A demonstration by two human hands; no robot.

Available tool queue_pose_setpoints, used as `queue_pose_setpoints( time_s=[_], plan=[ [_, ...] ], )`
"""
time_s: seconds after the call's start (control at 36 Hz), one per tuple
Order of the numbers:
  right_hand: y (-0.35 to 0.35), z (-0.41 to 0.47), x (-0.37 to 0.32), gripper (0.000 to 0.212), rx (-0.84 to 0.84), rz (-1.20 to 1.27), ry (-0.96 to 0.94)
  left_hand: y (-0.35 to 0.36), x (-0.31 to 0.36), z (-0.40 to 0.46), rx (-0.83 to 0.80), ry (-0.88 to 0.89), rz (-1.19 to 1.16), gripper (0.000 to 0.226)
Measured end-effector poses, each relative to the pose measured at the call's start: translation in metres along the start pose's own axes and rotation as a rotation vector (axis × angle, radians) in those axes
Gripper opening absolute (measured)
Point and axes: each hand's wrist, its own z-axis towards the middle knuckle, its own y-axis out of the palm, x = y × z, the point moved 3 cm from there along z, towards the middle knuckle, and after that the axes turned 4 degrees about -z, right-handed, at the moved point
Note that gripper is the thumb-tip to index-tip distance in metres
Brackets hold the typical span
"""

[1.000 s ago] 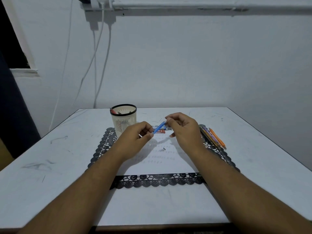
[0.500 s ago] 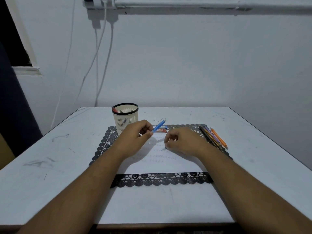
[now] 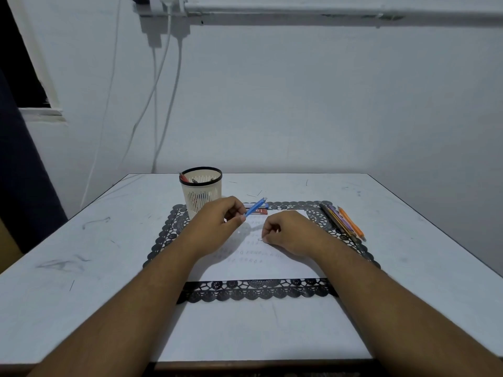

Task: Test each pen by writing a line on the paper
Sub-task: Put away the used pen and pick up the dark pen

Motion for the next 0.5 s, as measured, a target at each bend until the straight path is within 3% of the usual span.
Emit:
queue_pose_setpoints(
  time_s=[0.5],
  plan=[
    [-0.0044, -0.0004, 0.0056, 0.009, 0.001, 0.111, 0.154, 0.0018, -0.0057, 0.0001, -0.028, -0.036, 0.067, 0.012]
  ],
)
